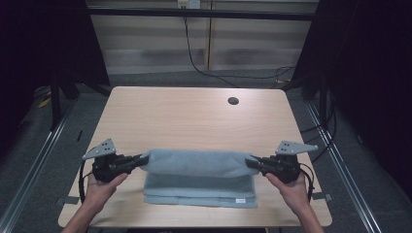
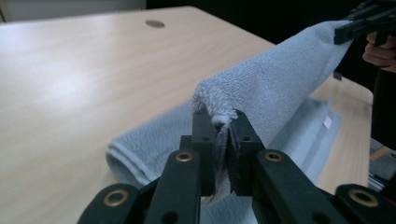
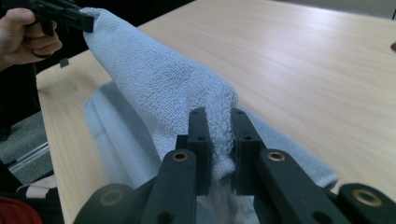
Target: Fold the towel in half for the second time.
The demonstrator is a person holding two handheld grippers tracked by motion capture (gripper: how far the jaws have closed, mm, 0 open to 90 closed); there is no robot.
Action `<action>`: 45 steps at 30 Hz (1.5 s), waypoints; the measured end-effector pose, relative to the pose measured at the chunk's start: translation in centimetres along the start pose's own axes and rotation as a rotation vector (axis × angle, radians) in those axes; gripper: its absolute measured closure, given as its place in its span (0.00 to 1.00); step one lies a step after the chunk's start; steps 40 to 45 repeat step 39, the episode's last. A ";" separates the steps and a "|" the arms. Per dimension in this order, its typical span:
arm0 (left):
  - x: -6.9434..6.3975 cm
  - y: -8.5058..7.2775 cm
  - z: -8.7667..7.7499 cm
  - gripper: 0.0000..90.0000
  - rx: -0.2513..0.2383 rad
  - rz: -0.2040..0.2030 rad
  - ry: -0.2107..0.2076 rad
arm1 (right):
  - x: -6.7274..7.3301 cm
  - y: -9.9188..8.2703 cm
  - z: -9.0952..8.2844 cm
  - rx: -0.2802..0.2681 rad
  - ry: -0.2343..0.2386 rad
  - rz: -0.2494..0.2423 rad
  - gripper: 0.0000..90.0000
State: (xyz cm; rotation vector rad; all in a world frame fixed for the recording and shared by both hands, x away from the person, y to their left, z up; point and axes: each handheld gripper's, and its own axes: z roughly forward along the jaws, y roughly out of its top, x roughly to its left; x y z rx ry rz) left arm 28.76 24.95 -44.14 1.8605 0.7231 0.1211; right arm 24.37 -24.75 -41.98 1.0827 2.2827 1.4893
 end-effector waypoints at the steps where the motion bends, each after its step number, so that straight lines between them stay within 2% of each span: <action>1: -0.1 -0.6 0.1 0.92 0.010 -0.011 -0.005 | 0.2 -0.5 0.0 0.011 0.004 -0.003 0.90; 6: -0.7 -3.0 0.6 0.91 0.083 -0.018 -0.010 | 0.8 -3.0 0.7 0.080 0.011 0.014 0.88; 9: -1.2 -3.9 0.5 0.90 0.119 -0.002 -0.011 | 1.0 -4.6 0.8 0.109 0.018 0.038 0.84; 14: -2.0 -4.9 -0.7 0.83 0.103 -0.006 -0.025 | 1.7 -6.1 -0.3 0.117 0.026 0.060 0.72; 16: -2.3 -4.8 -1.2 0.76 0.076 -0.023 -0.038 | 2.1 -6.4 -0.8 0.105 0.025 0.068 0.68; 18: -2.4 -4.5 -1.8 0.70 0.042 -0.024 -0.045 | 2.4 -6.4 -1.4 0.084 0.022 0.078 0.64; 19: -2.4 -4.2 -2.0 0.68 0.030 -0.017 -0.032 | 2.5 -6.3 -1.6 0.070 0.023 0.078 0.63; 21: -2.3 -3.7 -2.1 0.59 0.006 -0.030 -0.022 | 2.4 -5.9 -1.9 0.051 0.007 0.076 0.59; 24: -1.8 -2.9 -1.7 0.56 0.018 -0.028 0.035 | 1.8 -5.3 -1.8 0.026 -0.022 0.081 0.53; 27: -0.3 -2.0 -1.0 0.49 0.056 -0.041 0.096 | 0.7 -4.4 -1.5 0.000 -0.053 0.107 0.50; 29: 0.8 -1.4 -0.8 0.45 0.047 -0.059 0.137 | -0.3 -3.8 -1.5 -0.029 -0.089 0.110 0.46; 32: 2.6 -1.3 -0.8 0.40 0.024 -0.098 0.201 | -1.8 -3.4 -1.8 -0.090 -0.152 0.135 0.41; 34: 3.3 -2.0 -0.8 0.37 0.000 -0.168 0.242 | -2.5 -3.8 -2.0 -0.118 -0.189 0.159 0.39; 35: 3.4 -2.3 -0.6 0.36 0.016 -0.173 0.242 | -2.7 -4.1 -2.1 -0.114 -0.198 0.164 0.38; 37: 3.2 -2.5 -0.5 0.32 0.044 -0.131 0.260 | -2.9 -4.7 -2.2 -0.110 -0.210 0.175 0.36; 39: 2.9 -2.7 -0.5 0.28 0.049 -0.101 0.248 | -2.9 -5.2 -2.2 -0.089 -0.213 0.176 0.36; 45: 2.9 -2.7 -0.5 0.28 0.049 -0.101 0.248 | -2.9 -5.2 -2.2 -0.089 -0.213 0.176 0.36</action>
